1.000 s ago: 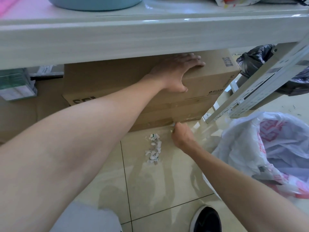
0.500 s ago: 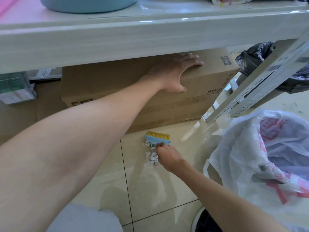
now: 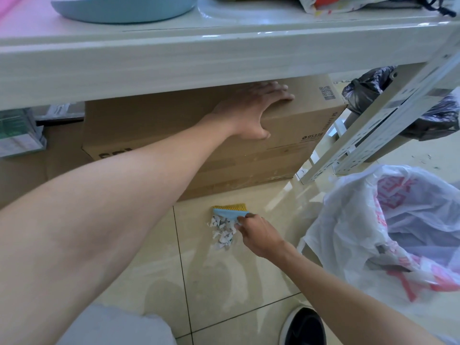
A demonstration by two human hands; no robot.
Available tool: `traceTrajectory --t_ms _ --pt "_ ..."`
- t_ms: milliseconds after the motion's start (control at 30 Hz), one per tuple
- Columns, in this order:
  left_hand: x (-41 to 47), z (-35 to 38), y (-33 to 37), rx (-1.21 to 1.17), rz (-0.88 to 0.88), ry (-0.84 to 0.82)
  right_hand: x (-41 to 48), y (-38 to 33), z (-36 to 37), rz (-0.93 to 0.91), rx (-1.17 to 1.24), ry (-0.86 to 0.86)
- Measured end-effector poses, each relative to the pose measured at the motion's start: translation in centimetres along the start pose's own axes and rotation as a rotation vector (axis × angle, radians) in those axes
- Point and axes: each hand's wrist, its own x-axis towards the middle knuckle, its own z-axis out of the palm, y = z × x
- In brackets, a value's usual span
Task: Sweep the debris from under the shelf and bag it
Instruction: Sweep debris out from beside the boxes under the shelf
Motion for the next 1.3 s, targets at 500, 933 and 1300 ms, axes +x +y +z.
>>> traceTrajectory --t_ms 500,933,1300 --pt "0.0 0.0 0.0 0.003 0.001 0.008 3.0 -0.4 -1.5 0.125 0.089 0.058" --pt "0.0 0.1 0.0 -0.011 -0.010 0.005 -0.2 1.4 -0.9 0.103 0.013 -0.083" --pt "0.1 0.3 -0.2 -0.004 -0.013 0.006 0.9 0.9 -1.0 0.222 0.128 0.056"
